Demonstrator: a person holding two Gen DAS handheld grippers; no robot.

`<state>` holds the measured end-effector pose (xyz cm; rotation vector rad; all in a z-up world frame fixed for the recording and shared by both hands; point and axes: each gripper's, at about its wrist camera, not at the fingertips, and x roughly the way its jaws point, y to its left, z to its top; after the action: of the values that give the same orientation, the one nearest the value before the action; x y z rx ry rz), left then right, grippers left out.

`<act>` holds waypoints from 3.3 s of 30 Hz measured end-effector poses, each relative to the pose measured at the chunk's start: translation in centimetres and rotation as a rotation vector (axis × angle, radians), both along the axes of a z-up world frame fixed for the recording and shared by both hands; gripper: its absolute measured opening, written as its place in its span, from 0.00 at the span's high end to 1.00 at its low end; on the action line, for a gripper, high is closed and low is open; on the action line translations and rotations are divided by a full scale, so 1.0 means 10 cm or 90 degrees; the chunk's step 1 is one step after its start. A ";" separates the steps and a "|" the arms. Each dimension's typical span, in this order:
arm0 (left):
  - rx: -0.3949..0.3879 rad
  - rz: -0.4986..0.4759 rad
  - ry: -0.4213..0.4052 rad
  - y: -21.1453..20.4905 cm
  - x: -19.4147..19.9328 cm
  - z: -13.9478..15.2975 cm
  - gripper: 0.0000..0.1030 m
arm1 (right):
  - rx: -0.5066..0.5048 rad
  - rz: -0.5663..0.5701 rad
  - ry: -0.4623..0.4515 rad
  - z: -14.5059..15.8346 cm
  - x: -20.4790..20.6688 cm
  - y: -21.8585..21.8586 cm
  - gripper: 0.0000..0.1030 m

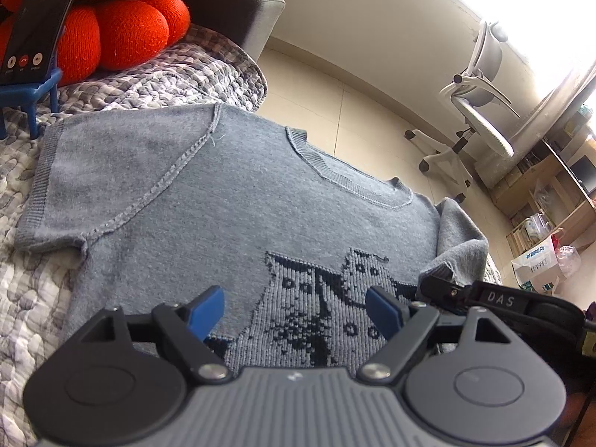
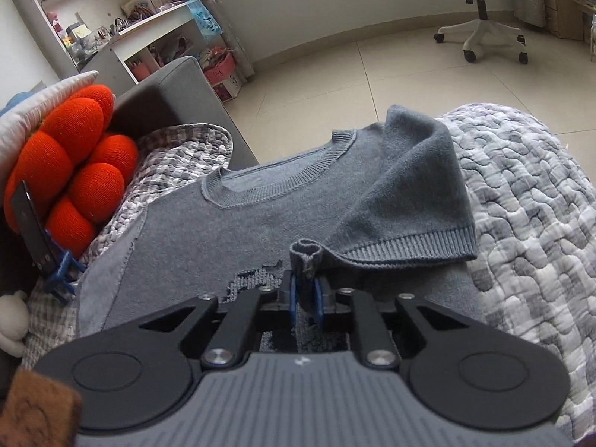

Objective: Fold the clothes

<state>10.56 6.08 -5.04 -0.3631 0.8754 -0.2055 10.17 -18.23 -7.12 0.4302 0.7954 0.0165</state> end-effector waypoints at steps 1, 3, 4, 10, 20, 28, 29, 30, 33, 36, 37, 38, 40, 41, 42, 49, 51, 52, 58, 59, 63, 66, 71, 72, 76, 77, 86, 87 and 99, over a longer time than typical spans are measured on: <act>0.000 0.000 0.000 0.00 0.00 0.00 0.19 | 0.005 0.000 0.002 0.00 -0.02 -0.01 0.83; 0.001 0.001 0.001 0.02 0.00 0.00 0.19 | 0.020 -0.006 0.004 0.01 -0.05 -0.04 0.76; 0.001 0.002 0.001 0.03 0.00 0.00 0.19 | 0.026 -0.013 0.001 0.02 -0.07 -0.06 0.68; -0.008 0.010 0.004 0.09 0.00 0.00 0.19 | 0.076 -0.088 -0.027 0.04 -0.21 -0.28 0.50; -0.013 0.007 0.006 0.11 0.00 0.02 0.19 | 0.215 -0.277 -0.041 -0.18 -0.17 -0.58 0.50; -0.016 0.013 0.008 0.17 0.02 0.03 0.19 | 0.200 -0.309 -0.074 -0.06 -0.01 -0.50 0.88; -0.017 0.014 0.007 0.18 0.02 0.03 0.19 | 0.197 -0.304 -0.081 -0.03 0.01 -0.48 0.90; -0.018 0.014 0.007 0.19 0.03 0.03 0.19 | 0.196 -0.298 -0.088 0.00 0.03 -0.45 0.92; -0.019 0.016 0.009 0.20 0.03 0.03 0.19 | 0.194 -0.266 -0.100 0.08 0.13 -0.38 0.94; -0.022 0.018 0.010 0.23 0.04 0.03 0.19 | 0.191 -0.227 -0.103 0.14 0.24 -0.30 0.94; -0.023 0.020 0.010 0.24 0.04 0.03 0.19 | 0.195 -0.213 -0.103 0.16 0.28 -0.27 0.94; -0.024 0.021 0.010 0.25 0.04 0.04 0.19 | 0.200 -0.199 -0.103 0.17 0.32 -0.25 0.94; -0.027 0.025 0.011 0.28 0.05 0.04 0.19 | 0.202 -0.173 -0.101 0.20 0.40 -0.19 0.94; -0.029 0.027 0.012 0.29 0.06 0.04 0.19 | 0.199 -0.159 -0.100 0.21 0.44 -0.15 0.94; -0.031 0.028 0.013 0.30 0.06 0.04 0.19 | 0.198 -0.147 -0.096 0.22 0.47 -0.12 0.94; -0.036 0.027 0.016 0.33 0.08 0.04 0.19 | 0.246 -0.073 -0.058 0.28 0.55 0.00 0.84; -0.033 0.024 0.016 0.33 0.08 0.04 0.19 | 0.251 -0.071 -0.053 0.31 0.48 -0.02 0.84; -0.032 0.024 0.016 0.33 0.08 0.04 0.19 | 0.254 -0.073 -0.051 0.33 0.43 -0.04 0.84; -0.033 0.009 0.017 0.32 0.09 0.03 0.20 | 0.266 -0.095 -0.044 0.38 0.12 -0.22 0.72; -0.034 0.001 0.016 0.31 0.09 0.03 0.21 | 0.266 -0.101 -0.044 0.38 0.06 -0.26 0.63; -0.047 -0.023 0.016 0.26 0.09 0.03 0.25 | 0.270 -0.118 -0.038 0.34 -0.17 -0.45 0.62; -0.082 -0.037 0.022 0.25 0.10 0.00 0.35 | 0.264 -0.110 -0.029 0.31 -0.35 -0.54 0.62; -0.094 -0.044 0.053 0.14 0.19 -0.11 0.57 | 0.214 -0.055 0.004 0.32 -0.48 -0.56 0.62; -0.103 -0.046 0.061 0.11 0.24 -0.12 0.58 | 0.196 -0.043 0.015 0.34 -0.47 -0.55 0.62; -0.100 -0.057 0.050 -0.07 0.50 -0.10 0.61 | 0.137 0.016 0.046 0.42 -0.48 -0.57 0.62; -0.098 -0.060 0.046 -0.12 0.56 -0.09 0.61 | 0.127 0.031 0.052 0.43 -0.50 -0.57 0.62; -0.034 -0.064 -0.010 -0.34 0.95 -0.26 0.76 | 0.058 0.146 0.102 0.23 -0.92 -0.43 0.62; -0.039 -0.066 -0.017 -0.34 0.96 -0.27 0.76 | 0.044 0.157 0.104 0.21 -0.97 -0.40 0.63; -0.100 -0.034 -0.055 -0.50 1.08 -0.43 0.94 | -0.173 0.222 0.121 0.04 -1.41 -0.12 0.70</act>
<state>21.33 1.07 -9.32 -0.4748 0.7862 -0.3381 -3.94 -19.43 -6.72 0.0326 1.0373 0.1920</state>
